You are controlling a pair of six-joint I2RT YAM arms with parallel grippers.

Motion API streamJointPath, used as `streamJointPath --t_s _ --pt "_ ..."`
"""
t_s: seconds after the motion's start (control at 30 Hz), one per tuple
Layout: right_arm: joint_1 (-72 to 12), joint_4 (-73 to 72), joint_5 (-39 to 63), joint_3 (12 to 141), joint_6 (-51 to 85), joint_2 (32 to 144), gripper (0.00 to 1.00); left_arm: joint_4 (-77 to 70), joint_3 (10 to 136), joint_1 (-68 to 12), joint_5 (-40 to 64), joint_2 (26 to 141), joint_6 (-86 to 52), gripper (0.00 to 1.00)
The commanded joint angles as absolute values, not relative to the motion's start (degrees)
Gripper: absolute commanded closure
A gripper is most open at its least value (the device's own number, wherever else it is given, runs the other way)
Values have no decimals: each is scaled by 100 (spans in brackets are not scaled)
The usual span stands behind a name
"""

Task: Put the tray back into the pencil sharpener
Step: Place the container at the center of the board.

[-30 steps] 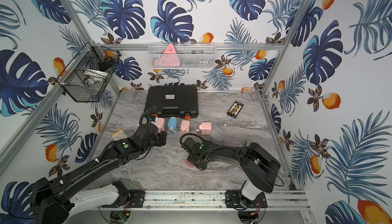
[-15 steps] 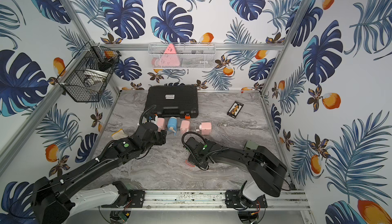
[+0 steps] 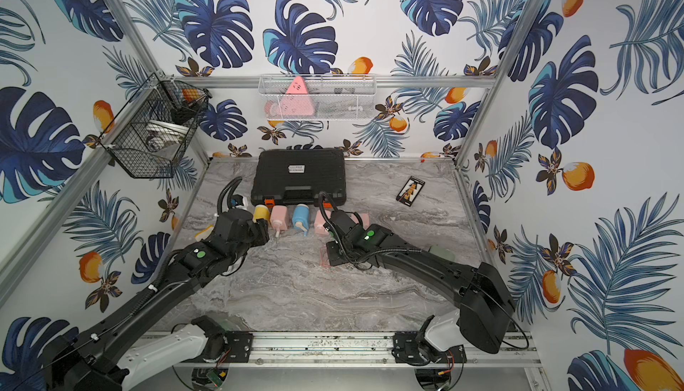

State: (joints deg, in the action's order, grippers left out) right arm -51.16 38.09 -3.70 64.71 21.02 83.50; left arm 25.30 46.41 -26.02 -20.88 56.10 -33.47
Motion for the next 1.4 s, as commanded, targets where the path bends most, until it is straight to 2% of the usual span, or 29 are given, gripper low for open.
streamJointPath --t_s 0.0,0.17,0.53,0.87,1.3,1.37 --pt "-5117 4178 -14 6606 193 8405 100 2596 4541 -2518 -2043 5471 -3485 38" --pt "-5117 4024 429 6300 -1332 8337 100 2619 4508 -2490 -2040 5396 -3452 38" --pt "-5124 4004 359 5922 -4036 8714 100 2588 4461 -2481 -2103 5390 -3454 38" --pt "-5168 4163 119 6287 -4532 9664 100 2605 4473 -2485 -2170 5396 -3411 38" --pt "-5221 3886 234 6337 -4556 10033 100 2541 4441 -2480 -2111 5392 -3340 42" --pt "-5224 3862 235 6308 -4510 10020 93 2522 4451 -2480 -2083 5410 -3323 40"
